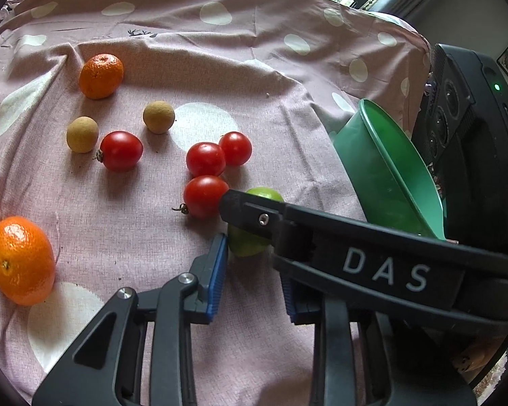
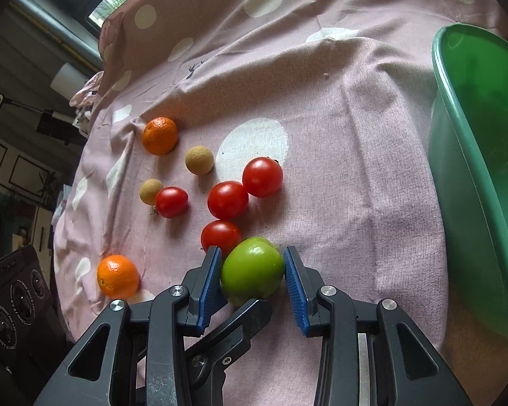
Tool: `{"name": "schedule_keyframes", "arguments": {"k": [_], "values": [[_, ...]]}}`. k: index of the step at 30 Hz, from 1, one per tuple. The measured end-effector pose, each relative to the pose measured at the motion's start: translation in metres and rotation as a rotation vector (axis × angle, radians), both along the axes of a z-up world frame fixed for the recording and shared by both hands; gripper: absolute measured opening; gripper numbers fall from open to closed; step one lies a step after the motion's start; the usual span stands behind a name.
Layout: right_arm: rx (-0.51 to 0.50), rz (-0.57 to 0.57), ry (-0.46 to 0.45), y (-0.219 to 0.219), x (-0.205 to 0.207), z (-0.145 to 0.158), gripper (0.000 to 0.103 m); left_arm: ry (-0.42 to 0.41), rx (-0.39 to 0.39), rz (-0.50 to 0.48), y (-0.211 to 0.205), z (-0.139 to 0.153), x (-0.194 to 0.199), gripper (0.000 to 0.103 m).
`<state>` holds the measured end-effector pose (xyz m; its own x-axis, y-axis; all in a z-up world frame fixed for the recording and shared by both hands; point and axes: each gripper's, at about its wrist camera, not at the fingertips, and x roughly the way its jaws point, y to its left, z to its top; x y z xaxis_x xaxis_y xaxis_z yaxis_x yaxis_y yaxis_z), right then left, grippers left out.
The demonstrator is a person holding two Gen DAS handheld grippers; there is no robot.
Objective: Organize fruits
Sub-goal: 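Close the right gripper around the darker green apple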
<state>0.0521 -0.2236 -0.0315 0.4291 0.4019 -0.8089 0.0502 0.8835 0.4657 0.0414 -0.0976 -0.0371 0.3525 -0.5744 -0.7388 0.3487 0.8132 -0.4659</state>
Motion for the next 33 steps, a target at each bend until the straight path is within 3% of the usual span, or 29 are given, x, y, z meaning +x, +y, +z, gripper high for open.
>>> {"name": "schedule_keyframes", "arguments": {"k": [33], "values": [[-0.017,-0.023,-0.121,0.005,-0.020,0.036,0.040,-0.095,-0.038,-0.001,0.012,0.033,-0.015,0.029]]}}
